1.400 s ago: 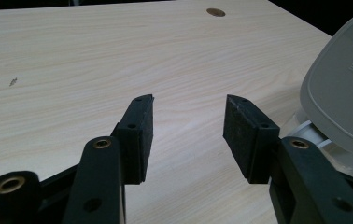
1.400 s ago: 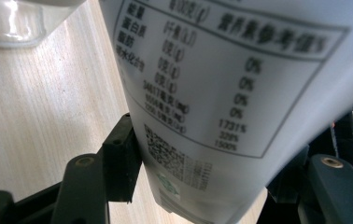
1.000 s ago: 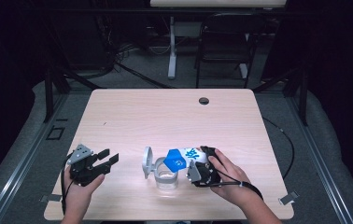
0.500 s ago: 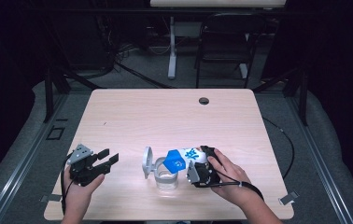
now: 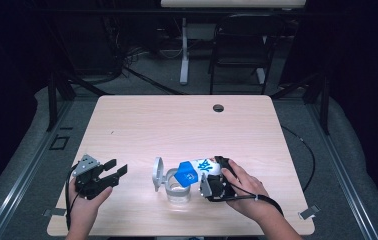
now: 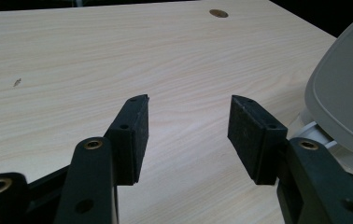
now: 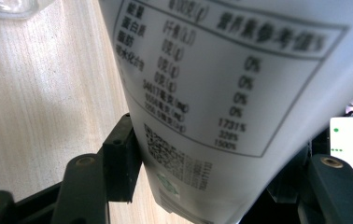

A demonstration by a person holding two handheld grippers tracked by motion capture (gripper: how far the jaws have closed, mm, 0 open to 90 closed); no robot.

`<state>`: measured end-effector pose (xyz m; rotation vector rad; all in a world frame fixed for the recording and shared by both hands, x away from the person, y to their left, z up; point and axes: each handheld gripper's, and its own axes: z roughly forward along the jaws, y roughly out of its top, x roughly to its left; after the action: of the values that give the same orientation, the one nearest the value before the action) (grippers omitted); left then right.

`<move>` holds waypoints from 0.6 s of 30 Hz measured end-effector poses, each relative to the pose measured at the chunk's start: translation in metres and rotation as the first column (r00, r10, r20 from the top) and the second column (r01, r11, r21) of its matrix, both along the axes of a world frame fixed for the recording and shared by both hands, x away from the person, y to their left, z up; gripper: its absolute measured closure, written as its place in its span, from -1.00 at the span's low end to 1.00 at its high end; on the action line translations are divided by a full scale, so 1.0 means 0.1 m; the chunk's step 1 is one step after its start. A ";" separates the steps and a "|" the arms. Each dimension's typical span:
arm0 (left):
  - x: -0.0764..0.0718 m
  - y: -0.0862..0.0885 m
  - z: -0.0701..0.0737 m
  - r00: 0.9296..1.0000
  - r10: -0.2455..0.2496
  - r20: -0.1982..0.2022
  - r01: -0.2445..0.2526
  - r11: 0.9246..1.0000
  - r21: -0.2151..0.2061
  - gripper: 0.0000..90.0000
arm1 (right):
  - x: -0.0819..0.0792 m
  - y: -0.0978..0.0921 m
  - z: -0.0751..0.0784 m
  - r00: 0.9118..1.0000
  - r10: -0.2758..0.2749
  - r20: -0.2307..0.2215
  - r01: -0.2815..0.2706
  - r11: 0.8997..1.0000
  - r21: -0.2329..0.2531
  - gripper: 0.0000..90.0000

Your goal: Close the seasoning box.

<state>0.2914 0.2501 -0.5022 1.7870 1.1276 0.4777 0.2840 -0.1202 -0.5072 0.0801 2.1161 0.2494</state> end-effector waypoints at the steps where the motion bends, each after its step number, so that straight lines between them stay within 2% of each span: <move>1: 0.00 0.00 0.00 1.000 -0.001 0.001 0.001 1.000 0.003 0.08 | 0.00 0.00 0.00 1.000 0.001 0.001 -0.001 1.000 -0.001 -0.12; 7: 0.00 0.00 0.00 1.000 0.003 -0.001 -0.003 1.000 0.015 0.06 | 0.00 0.01 0.01 1.000 0.002 -0.001 -0.002 1.000 -0.016 -0.12; 9: 0.00 0.00 -0.01 1.000 0.012 0.007 -0.012 1.000 0.012 0.05 | 0.00 0.01 0.03 1.000 -0.003 -0.008 0.003 0.999 -0.039 -0.12; 11: 0.00 0.00 -0.01 1.000 0.015 0.007 -0.015 1.000 0.012 0.03 | 0.00 0.01 0.02 1.000 0.004 -0.004 -0.004 0.999 -0.035 -0.12; 18: 0.01 0.01 -0.01 1.000 0.019 -0.002 -0.019 1.000 0.015 0.02 | -0.01 0.03 0.02 1.000 0.009 0.008 -0.008 0.998 -0.067 -0.12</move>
<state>0.2920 0.2511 -0.5032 1.7915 1.1459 0.4964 0.2835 -0.1175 -0.5049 0.0304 2.1148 0.1836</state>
